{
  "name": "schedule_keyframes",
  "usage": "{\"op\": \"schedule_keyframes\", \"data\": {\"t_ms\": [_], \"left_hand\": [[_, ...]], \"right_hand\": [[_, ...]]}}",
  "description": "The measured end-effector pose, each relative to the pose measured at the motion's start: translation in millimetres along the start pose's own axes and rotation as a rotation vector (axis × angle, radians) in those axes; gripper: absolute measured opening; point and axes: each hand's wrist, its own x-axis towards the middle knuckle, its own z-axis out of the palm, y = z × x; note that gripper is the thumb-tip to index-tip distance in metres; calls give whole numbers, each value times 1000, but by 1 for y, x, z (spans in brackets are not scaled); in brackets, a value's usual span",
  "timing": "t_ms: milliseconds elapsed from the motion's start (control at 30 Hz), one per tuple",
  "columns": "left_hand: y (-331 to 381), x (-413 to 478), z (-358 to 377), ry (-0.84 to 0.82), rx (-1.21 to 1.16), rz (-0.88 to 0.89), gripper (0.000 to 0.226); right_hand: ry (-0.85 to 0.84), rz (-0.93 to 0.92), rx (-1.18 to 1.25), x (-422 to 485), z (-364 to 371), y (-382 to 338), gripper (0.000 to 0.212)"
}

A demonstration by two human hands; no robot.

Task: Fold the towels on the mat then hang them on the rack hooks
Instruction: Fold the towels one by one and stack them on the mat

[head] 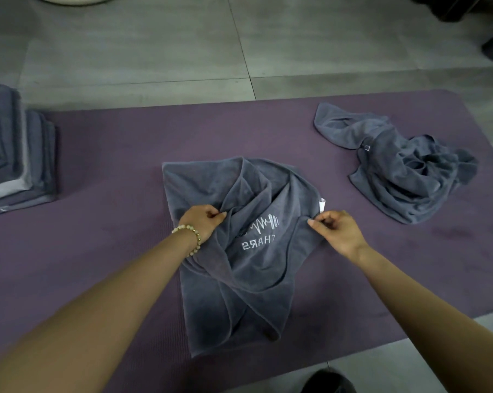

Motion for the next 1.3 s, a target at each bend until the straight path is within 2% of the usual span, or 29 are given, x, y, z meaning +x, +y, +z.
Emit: {"op": "schedule_keyframes", "data": {"t_ms": [133,300,467,533,600,667,733,1100,1300], "left_hand": [[2,2,1,61,-225,-38,31],[17,-12,-10,151,-535,68,6],[57,-24,-47,83,-800,140,20],[74,-34,-56,17,-750,181,21],[86,-44,-57,-81,-664,231,22],[92,-52,-54,-163,-662,235,31],[93,-56,-52,-203,-687,230,31],[88,-64,-54,-297,-704,300,30],[89,-66,-51,-214,-593,374,18]], "right_hand": [[-46,-107,-92,0,1,1,21],[-134,-171,180,-11,-8,-46,18],[-439,-328,381,-31,-38,-119,4],[-454,-395,422,-39,-45,-145,8],[-388,-464,453,-39,-45,-163,6],[-328,-522,418,-35,-40,-171,3],[-279,-561,370,-30,-33,-171,10],[-152,-596,374,-31,-23,-168,13],[-181,-557,391,-34,-24,-164,8]]}}
